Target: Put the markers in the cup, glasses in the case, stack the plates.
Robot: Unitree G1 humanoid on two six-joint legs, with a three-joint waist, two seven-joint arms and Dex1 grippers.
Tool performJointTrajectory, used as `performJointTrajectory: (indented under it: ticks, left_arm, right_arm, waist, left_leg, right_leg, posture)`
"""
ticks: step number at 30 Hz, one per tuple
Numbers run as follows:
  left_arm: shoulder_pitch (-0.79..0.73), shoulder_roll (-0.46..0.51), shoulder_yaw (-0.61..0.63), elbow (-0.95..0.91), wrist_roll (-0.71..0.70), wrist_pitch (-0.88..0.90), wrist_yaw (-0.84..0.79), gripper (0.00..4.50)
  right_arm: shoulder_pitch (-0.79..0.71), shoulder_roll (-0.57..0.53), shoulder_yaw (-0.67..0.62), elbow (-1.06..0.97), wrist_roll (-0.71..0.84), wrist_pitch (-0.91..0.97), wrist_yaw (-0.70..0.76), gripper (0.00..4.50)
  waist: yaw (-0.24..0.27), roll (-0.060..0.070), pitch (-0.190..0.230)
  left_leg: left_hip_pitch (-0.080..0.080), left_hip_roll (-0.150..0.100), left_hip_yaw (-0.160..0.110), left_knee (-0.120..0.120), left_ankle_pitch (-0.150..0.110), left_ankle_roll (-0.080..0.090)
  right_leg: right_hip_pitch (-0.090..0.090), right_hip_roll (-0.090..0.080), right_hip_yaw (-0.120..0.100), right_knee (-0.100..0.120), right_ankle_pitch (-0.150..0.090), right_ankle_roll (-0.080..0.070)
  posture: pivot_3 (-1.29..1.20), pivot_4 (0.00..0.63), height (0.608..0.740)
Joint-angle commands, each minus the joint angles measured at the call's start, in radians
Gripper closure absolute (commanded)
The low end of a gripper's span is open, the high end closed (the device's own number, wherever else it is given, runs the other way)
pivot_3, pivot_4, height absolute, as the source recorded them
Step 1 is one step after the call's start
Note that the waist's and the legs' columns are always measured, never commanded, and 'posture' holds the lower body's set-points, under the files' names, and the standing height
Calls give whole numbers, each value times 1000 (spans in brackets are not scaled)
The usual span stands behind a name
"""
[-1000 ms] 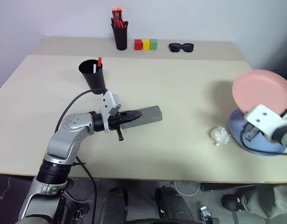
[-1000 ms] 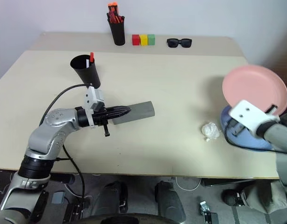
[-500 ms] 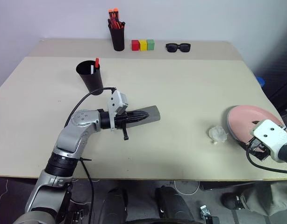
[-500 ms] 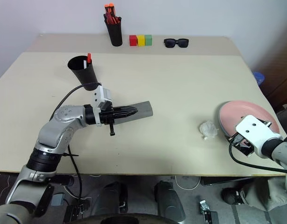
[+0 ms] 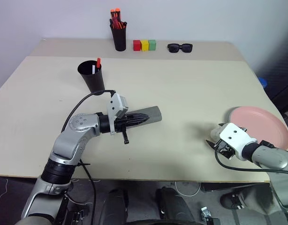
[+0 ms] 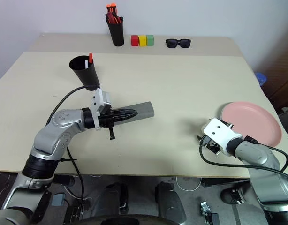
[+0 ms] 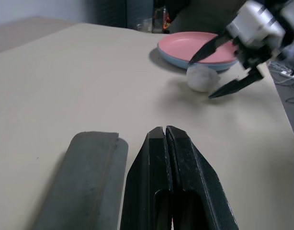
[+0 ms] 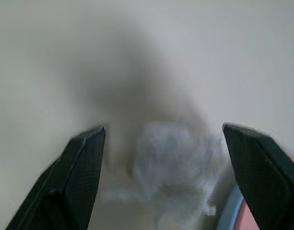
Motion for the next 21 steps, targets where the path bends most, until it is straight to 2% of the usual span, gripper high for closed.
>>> performJointTrajectory:
  ticks: [1,7,13,19,21]
  left_arm:
    - [6,4,19,-44,-24,11,8,4500]
    - [-1,1,17,-40,-24,13,8,4500]
    - [-11,-1,18,-26,-23,8,2,4500]
    - [-15,-1,24,-14,-20,0,0,4500]
    - [-20,-3,28,-12,-22,-2,1,4500]
  right_arm:
    - [-22,-4,7,6,-36,-24,-27,1400]
    - [-26,-5,2,12,-51,-37,-33,4425]
    - [-87,3,-80,-25,-23,-9,-52,4472]
    - [-174,-66,-146,154,-119,57,-148,4472]
    - [-180,-78,-147,211,-120,64,-149,3657]
  waist:
    - [0,0,0]
    - [0,0,0]
    - [0,0,0]
    - [3,0,0]
    - [6,0,0]
  left_leg:
    - [0,0,0,0,0,0]
    - [0,0,0,0,0,0]
    - [0,0,0,0,0,0]
    - [0,0,0,0,0,0]
    - [0,0,1,0,0,0]
  right_leg:
    - [0,0,0,0,0,0]
    - [0,0,0,0,0,1]
    - [0,0,0,0,0,1]
    - [0,0,0,0,0,0]
    - [0,0,0,0,0,0]
  posture:
    - [0,150,722]
    - [0,150,722]
    - [0,150,722]
    - [0,150,722]
    - [0,150,722]
